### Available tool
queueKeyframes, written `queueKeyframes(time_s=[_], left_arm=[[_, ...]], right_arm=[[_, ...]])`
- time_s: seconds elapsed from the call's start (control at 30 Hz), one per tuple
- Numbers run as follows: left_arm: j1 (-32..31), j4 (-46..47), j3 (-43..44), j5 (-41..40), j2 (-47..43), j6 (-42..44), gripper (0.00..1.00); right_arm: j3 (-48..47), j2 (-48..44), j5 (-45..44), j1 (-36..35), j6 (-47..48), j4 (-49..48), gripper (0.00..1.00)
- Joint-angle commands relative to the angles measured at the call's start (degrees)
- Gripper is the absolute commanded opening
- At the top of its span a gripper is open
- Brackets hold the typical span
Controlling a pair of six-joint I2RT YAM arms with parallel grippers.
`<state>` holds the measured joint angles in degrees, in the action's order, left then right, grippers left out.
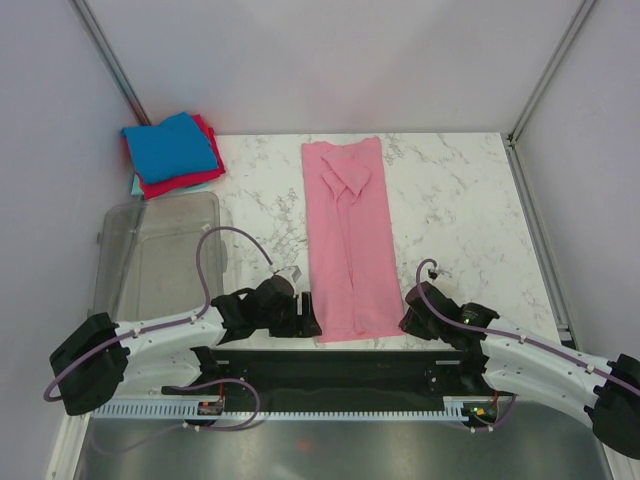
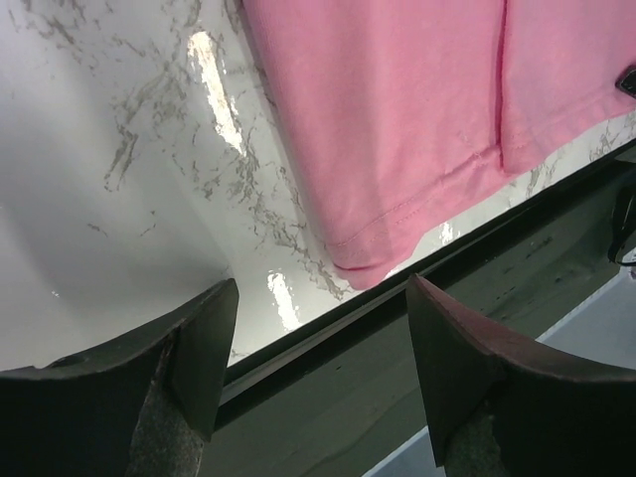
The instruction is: Fold and stack the t-shirts
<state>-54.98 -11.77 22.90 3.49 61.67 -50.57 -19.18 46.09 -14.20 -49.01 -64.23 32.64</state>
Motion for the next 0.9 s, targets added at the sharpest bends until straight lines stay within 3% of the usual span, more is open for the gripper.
queueKeyframes(time_s=[0.0, 0.13, 0.47, 0.5, 0.6, 0.63, 0.87], left_arm=[[-1.00, 2.54, 0.92, -2.60, 1.96, -1.55, 0.76], [-2.23, 2.54, 2.33, -3.13, 4.33, -1.46, 0.70], [-6.45, 6.49, 2.68, -4.88, 9.53, -2.87, 0.46], [-6.45, 6.76, 2.16, -5.24, 8.65, -3.05, 0.32], [-6.45, 6.94, 1.54, -5.95, 7.59, -3.31, 0.13], [-6.45, 6.59, 1.45, -6.12, 7.07, -3.05, 0.02], [-6.54, -0.70, 0.31, -8.67, -4.53, -4.45, 0.02]], right_arm=[[0.55, 0.06, 1.36, -0.29, 0.33, -1.09, 0.30], [0.72, 0.06, 1.36, -0.29, 0.42, -1.27, 0.19], [0.81, -0.21, 1.54, -0.21, 1.12, -1.27, 0.10], [0.64, -0.21, 1.45, -0.20, 1.21, -1.18, 0.10], [0.72, -0.47, 1.36, -0.20, 1.47, -0.74, 0.06], [0.64, -0.64, 1.45, -0.20, 1.47, -0.30, 0.03], [0.02, -5.65, 2.15, -0.21, 0.42, 4.71, 0.00]])
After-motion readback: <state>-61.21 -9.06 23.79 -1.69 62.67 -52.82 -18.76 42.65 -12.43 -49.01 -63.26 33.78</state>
